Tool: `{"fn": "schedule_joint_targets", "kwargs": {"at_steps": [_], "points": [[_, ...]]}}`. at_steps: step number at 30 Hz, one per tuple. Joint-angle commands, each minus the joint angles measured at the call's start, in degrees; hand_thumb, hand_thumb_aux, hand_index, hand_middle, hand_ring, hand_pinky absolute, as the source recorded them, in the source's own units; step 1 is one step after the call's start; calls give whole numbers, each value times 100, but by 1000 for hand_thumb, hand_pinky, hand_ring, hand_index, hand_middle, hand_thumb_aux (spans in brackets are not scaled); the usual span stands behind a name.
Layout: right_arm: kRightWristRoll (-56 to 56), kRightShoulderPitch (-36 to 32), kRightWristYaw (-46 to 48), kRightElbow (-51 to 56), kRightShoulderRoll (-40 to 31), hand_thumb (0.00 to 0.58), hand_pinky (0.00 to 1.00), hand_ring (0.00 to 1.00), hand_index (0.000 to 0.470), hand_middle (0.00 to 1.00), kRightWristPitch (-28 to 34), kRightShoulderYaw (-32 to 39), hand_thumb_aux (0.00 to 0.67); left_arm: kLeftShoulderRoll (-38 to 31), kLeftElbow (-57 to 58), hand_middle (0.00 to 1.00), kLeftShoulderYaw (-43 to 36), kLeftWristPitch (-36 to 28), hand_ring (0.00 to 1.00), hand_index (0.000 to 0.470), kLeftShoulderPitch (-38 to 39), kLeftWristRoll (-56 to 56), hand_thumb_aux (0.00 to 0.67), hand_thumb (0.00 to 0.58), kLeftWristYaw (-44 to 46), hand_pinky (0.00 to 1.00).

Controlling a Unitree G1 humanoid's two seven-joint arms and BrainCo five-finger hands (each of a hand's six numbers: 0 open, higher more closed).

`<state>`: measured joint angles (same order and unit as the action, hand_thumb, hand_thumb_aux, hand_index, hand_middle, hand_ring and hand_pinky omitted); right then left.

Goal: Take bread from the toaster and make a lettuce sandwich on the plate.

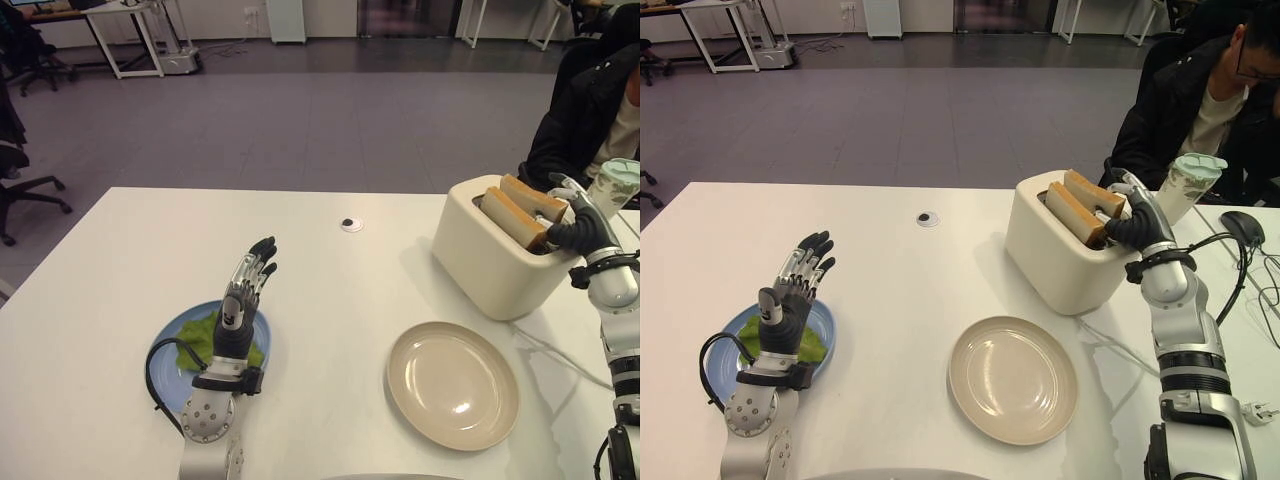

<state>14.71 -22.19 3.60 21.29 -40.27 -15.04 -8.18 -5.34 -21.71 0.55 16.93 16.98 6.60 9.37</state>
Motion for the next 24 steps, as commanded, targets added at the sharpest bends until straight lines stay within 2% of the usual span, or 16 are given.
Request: {"fn": "schedule_joint_targets", "kwargs": {"at_steps": [1, 8, 10, 12, 14, 17, 20, 24], "points": [[-339, 94, 154, -836, -287, 580, 0, 0, 470, 0, 83, -517, 670, -14, -57, 0, -11, -51, 0, 0, -26, -49, 0, 0, -8, 0], [-1091, 137, 706, -2123, -599, 580, 0, 0, 470, 0, 707, -1305, 670, -3, -101, 0, -56, -74, 0, 0, -46, -77, 0, 0, -21, 0], [-1554, 254, 1073, -2544, -587, 580, 0, 0, 470, 0, 1001, -1423, 670, -4, -109, 0, -66, -90, 0, 0, -57, -84, 0, 0, -20, 0], [-2365, 500, 1707, -3070, -615, 580, 0, 0, 470, 0, 1586, -1533, 670, -25, -134, 0, -51, -116, 0, 0, -60, -83, 0, 0, -8, 0], [-3642, 1059, 2650, -3880, -775, 580, 0, 0, 470, 0, 2526, -1678, 670, -61, -134, 0, 21, -124, 0, 0, -55, -78, 0, 0, -4, 0], [-4996, 2471, 4120, -5038, -1150, 580, 0, 0, 470, 0, 3530, -1935, 670, -137, -167, 0, 113, -149, 0, 0, -111, -118, 0, 0, 5, 0], [-4838, 3608, 4802, -5253, -1205, 580, 0, 0, 470, 0, 3666, -1671, 670, -145, -159, 0, 123, -139, 0, 0, -125, -163, 0, 0, 4, 0], [-4390, 4397, 5167, -5005, -1107, 580, 0, 0, 470, 0, 3539, -1131, 670, -268, -66, 0, 238, -101, 0, 0, -126, -165, 0, 0, 49, 0]]}}
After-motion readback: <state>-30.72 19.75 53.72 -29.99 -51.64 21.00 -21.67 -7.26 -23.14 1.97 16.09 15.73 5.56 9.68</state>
